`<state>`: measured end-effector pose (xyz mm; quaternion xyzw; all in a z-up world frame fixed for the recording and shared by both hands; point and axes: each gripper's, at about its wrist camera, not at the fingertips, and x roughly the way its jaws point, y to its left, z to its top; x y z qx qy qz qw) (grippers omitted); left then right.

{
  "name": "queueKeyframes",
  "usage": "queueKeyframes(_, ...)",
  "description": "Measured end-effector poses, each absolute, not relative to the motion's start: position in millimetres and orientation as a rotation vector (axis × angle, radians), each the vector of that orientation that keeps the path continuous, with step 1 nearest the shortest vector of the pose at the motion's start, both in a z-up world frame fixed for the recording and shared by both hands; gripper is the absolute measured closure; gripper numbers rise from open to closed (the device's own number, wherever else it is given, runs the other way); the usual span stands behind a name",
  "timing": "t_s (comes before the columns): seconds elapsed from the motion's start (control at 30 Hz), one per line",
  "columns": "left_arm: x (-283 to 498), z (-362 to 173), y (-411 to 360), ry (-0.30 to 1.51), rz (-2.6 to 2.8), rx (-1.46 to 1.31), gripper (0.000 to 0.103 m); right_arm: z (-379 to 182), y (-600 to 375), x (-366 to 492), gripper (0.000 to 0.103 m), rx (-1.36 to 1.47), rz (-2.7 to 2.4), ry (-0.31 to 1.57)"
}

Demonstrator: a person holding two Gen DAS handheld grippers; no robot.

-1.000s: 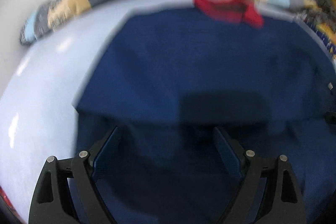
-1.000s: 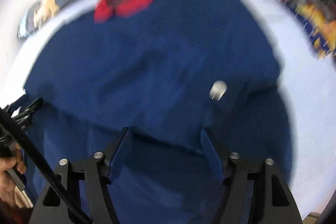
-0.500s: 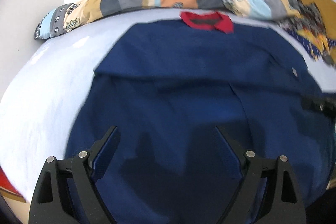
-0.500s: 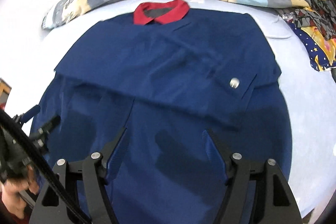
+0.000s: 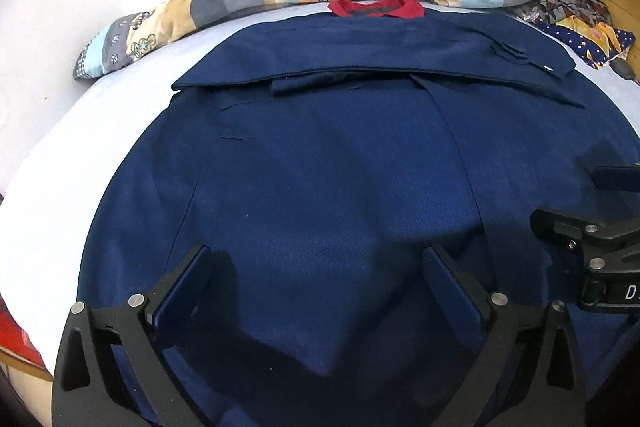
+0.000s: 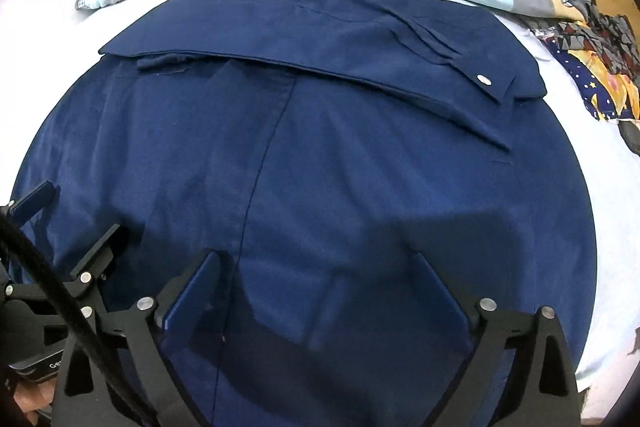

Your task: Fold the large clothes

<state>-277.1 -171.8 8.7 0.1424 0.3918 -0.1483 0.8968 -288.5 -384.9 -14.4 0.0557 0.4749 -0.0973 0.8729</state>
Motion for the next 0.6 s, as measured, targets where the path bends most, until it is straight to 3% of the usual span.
queueKeyframes(0.6,-275.8,7.2,-172.5,0.811,-0.295,0.287,0.000,-18.8,-380.9,-298.0,0.001,0.126,-0.233,0.951)
